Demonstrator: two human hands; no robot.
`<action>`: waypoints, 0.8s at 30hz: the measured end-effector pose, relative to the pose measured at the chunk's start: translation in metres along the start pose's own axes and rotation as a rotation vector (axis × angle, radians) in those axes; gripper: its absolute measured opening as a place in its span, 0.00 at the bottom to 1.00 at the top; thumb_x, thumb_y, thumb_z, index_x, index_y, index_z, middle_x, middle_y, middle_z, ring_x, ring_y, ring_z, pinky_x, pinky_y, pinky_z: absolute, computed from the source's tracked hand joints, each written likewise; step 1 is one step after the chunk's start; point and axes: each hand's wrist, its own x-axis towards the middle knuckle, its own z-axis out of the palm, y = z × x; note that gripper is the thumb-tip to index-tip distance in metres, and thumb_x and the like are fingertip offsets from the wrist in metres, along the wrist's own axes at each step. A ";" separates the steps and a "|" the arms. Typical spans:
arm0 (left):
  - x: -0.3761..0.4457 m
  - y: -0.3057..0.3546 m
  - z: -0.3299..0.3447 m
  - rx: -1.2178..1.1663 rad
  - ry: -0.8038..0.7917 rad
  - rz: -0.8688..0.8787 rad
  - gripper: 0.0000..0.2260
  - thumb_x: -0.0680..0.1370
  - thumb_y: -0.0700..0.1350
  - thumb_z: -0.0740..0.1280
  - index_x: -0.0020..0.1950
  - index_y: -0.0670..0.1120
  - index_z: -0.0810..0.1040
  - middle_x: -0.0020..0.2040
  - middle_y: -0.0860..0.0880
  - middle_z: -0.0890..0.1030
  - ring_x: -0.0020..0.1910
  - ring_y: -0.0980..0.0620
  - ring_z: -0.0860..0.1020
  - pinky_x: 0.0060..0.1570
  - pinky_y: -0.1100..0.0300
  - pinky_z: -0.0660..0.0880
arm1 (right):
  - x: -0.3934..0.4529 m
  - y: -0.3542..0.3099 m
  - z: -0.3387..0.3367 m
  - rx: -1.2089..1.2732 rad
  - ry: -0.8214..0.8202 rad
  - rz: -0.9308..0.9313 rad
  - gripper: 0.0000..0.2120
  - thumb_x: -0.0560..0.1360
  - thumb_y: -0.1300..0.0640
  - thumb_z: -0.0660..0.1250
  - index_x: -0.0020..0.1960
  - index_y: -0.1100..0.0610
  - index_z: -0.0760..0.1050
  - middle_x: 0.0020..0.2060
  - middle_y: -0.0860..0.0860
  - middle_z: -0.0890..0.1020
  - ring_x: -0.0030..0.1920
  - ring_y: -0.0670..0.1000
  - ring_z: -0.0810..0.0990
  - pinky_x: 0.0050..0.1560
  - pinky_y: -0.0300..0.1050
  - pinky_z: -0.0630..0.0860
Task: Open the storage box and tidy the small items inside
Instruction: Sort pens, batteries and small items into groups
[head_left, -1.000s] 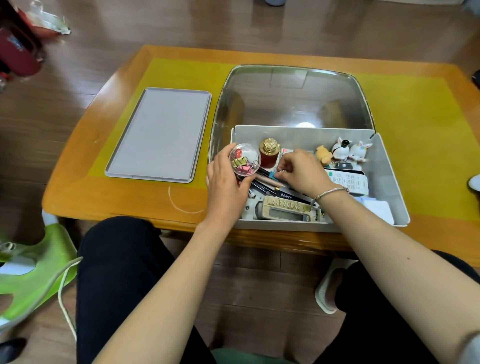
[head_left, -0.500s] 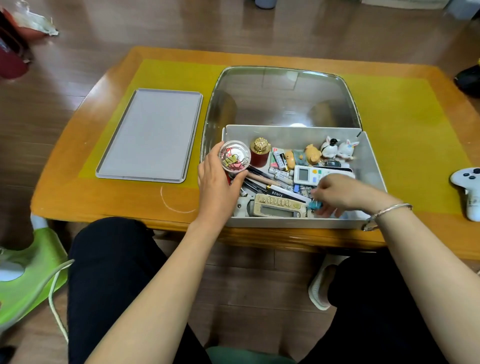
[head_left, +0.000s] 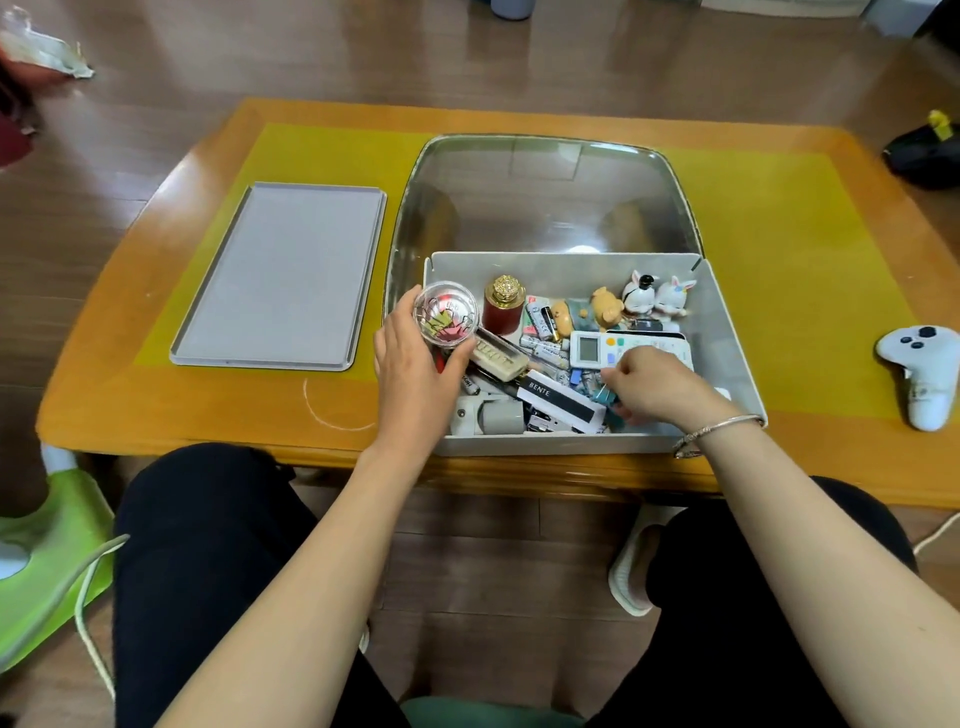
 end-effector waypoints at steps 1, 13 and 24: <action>0.000 0.000 0.000 -0.001 -0.002 -0.002 0.32 0.74 0.49 0.72 0.73 0.47 0.60 0.70 0.48 0.67 0.69 0.51 0.62 0.68 0.53 0.65 | -0.001 -0.003 0.002 0.115 -0.010 -0.027 0.15 0.80 0.55 0.58 0.46 0.66 0.74 0.46 0.66 0.81 0.48 0.62 0.81 0.54 0.57 0.77; 0.000 0.001 0.000 0.003 -0.007 0.010 0.32 0.73 0.48 0.73 0.72 0.47 0.62 0.69 0.48 0.69 0.67 0.51 0.63 0.66 0.51 0.67 | 0.004 0.007 -0.011 0.383 0.175 -0.166 0.07 0.71 0.64 0.69 0.35 0.60 0.74 0.25 0.53 0.79 0.20 0.43 0.76 0.21 0.36 0.71; 0.000 -0.001 -0.001 0.065 -0.008 0.059 0.31 0.72 0.50 0.74 0.71 0.47 0.65 0.67 0.49 0.71 0.65 0.50 0.65 0.65 0.50 0.68 | 0.007 0.013 0.008 -0.140 0.028 -0.180 0.09 0.65 0.55 0.78 0.39 0.57 0.79 0.29 0.49 0.80 0.30 0.46 0.76 0.33 0.38 0.71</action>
